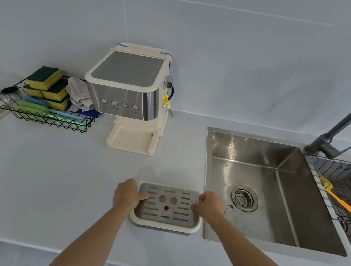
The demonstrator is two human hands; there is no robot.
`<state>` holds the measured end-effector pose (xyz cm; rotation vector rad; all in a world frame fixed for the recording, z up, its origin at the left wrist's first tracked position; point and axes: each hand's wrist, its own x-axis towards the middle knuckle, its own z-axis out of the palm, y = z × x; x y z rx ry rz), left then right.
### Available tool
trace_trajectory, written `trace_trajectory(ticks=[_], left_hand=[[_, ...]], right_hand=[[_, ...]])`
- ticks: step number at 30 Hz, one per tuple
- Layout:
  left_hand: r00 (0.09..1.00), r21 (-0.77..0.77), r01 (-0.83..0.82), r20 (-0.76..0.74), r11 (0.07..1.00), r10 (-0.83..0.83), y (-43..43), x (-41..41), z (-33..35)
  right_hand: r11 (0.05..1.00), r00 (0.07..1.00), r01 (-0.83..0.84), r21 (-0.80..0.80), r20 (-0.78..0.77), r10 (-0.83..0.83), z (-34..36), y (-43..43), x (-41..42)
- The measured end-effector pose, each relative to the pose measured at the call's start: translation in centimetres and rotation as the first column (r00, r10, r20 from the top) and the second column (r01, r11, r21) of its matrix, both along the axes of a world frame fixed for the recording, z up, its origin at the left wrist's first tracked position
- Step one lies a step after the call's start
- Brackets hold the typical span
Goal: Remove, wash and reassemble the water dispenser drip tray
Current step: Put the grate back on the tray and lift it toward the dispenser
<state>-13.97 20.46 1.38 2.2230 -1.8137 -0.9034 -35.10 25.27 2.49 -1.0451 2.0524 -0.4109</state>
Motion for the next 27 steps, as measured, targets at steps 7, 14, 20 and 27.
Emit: trace_trajectory(ticks=[7, 14, 20, 27], left_hand=[[1.0, -0.037, 0.006, -0.01, 0.999, -0.006, 0.3, 0.0, -0.4], [0.967, -0.067, 0.033, -0.25, 0.997, -0.049, 1.1, 1.1, -1.2], [0.92, -0.088, 0.199, -0.328, 0.976, -0.217, 3.1, 3.0, -2.0], [0.877, -0.052, 0.342, -0.341, 0.938, -0.339, 4.5, 3.0, -1.6]], right_hand=[[0.998, 0.996, -0.055, -0.018, -0.074, 0.054, 0.1, 0.2, -0.2], [0.962, 0.962, -0.27, -0.031, -0.038, 0.269, -0.5, 1.3, -1.1], [0.921, 0.922, -0.387, -0.043, -0.021, 0.387, -1.4, 2.6, -1.1], [0.884, 0.886, -0.463, -0.061, 0.009, 0.464, -1.8, 3.8, -0.2]])
